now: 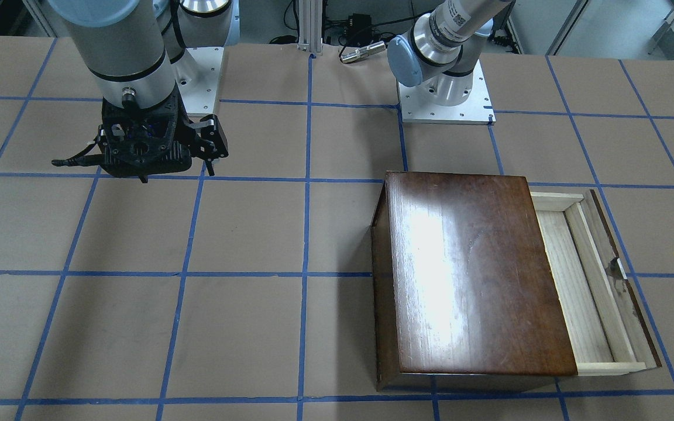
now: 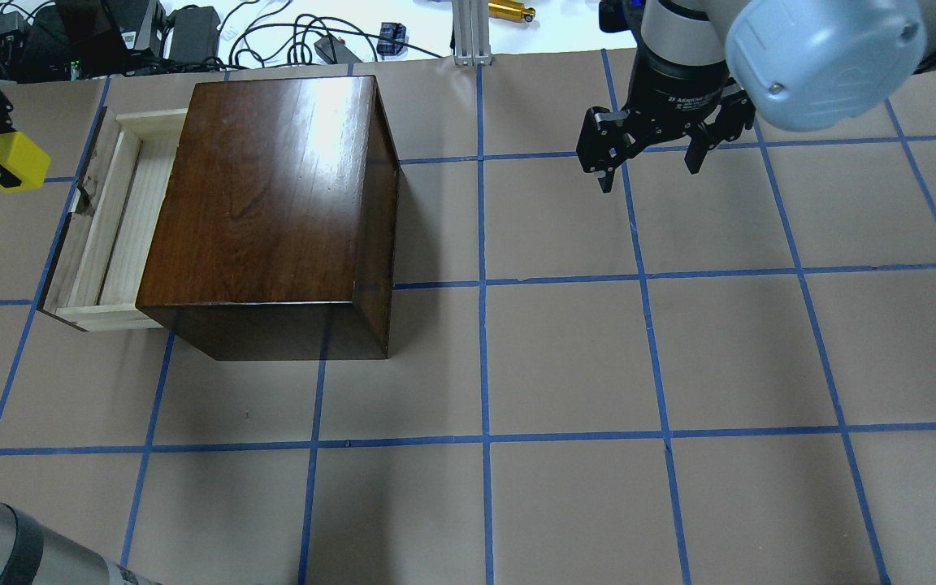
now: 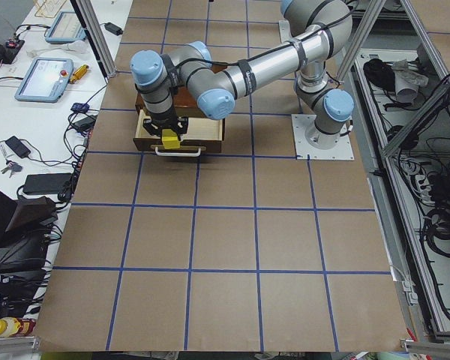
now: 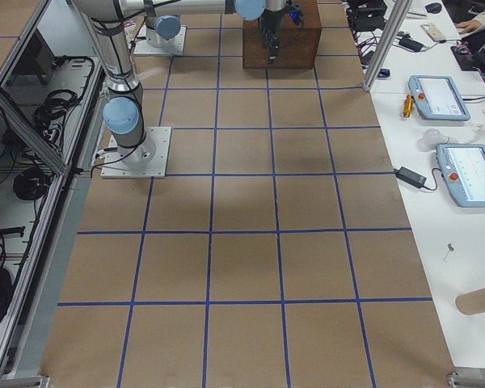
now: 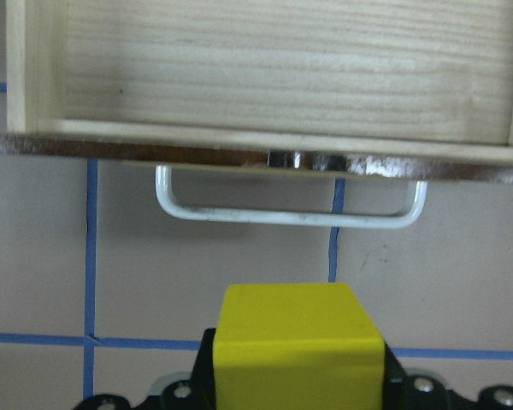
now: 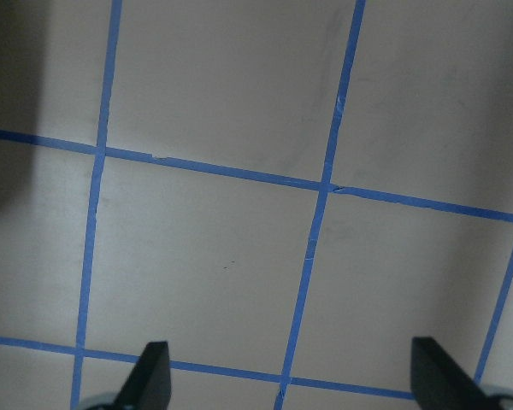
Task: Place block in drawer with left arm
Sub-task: 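Lift the yellow cube and carry it over the open drawer, then lower the cube into the drawer and open the left gripper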
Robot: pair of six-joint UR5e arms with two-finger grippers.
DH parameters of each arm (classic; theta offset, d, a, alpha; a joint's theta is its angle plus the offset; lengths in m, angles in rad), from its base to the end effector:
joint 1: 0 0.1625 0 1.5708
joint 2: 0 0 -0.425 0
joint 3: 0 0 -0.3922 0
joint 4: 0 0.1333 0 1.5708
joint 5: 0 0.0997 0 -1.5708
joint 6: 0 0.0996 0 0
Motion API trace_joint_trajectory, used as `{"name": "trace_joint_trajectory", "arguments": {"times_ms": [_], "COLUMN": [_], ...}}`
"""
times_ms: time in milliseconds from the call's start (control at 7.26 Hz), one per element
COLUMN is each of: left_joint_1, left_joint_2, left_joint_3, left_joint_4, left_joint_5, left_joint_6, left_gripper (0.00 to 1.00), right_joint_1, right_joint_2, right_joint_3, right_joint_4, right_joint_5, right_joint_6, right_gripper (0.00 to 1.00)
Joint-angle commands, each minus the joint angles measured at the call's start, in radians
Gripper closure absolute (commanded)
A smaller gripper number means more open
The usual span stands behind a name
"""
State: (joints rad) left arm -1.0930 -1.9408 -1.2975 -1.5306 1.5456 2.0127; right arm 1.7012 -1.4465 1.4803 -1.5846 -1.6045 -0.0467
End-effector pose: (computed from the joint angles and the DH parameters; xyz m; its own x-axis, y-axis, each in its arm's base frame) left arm 0.1728 -0.6290 0.4158 -0.0356 0.9986 0.0403 0.9982 0.0375 -0.0469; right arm 0.1994 -0.5209 0.4694 -0.9837 -0.1768 0.0327 -0.1761 0.9841 0.0215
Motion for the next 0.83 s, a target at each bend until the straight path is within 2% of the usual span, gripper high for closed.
{"name": "trace_joint_trajectory", "arguments": {"times_ms": [0, 138, 275, 413, 551, 689], "left_joint_1": [-0.125, -0.13, -0.128, -0.124, -0.123, -0.122], "left_joint_2": [0.013, 0.008, 0.005, -0.001, -0.004, 0.002], "left_joint_3": [-0.119, -0.203, -0.244, -0.244, -0.249, -0.243], "left_joint_4": [0.149, 0.247, 0.307, 0.308, 0.306, 0.297], "left_joint_5": [0.005, -0.001, 0.004, -0.002, 0.001, 0.002], "left_joint_6": [-0.061, -0.058, -0.054, -0.055, -0.058, -0.06], "left_gripper": [0.66, 0.66, 0.66, 0.63, 0.04, 0.0], "right_joint_1": [0.0, 0.0, 0.0, 0.0, 0.0, 0.0], "right_joint_2": [0.0, 0.0, 0.0, 0.0, 0.0, 0.0], "right_joint_3": [0.0, 0.0, 0.0, 0.0, 0.0, 0.0], "right_joint_4": [0.0, 0.0, 0.0, 0.0, 0.0, 0.0], "right_joint_5": [0.002, 0.0, 0.0, 0.0, 0.0, 0.0], "right_joint_6": [-0.001, -0.001, 0.001, -0.001, 0.001, 0.001], "right_gripper": [0.0, 0.0, 0.0, 0.0, 0.0, 0.0]}}
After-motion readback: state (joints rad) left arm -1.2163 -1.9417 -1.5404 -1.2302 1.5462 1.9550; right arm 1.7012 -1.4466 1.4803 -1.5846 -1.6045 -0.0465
